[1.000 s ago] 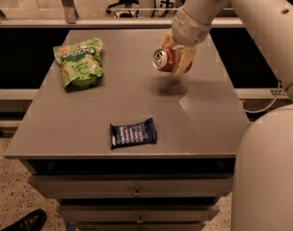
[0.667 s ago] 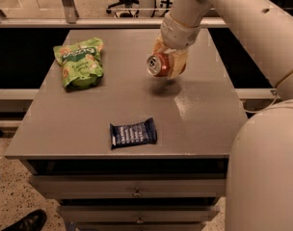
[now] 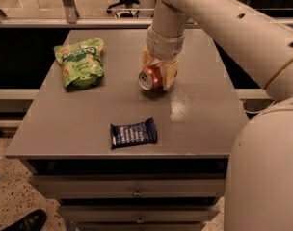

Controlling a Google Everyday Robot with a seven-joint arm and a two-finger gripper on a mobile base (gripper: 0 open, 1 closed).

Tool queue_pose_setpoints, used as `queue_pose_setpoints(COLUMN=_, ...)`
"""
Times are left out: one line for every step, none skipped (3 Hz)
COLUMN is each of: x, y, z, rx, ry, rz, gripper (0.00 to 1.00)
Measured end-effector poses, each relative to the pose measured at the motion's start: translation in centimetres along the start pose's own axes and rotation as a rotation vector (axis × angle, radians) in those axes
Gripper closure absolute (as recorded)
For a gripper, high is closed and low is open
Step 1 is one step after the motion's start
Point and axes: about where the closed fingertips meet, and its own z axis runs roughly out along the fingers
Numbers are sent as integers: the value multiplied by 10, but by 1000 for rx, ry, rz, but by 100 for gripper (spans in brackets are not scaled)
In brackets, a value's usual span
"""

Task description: Knock coke can over

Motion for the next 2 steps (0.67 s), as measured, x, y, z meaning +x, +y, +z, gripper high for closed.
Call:
queue_pose_setpoints(x=0, y=-2, z=3, rx=2, ry=4, rz=-6, gripper=0)
queue_pose_setpoints(x=1, y=-2, z=6, rx=13, ry=3, rz=-5, gripper=0)
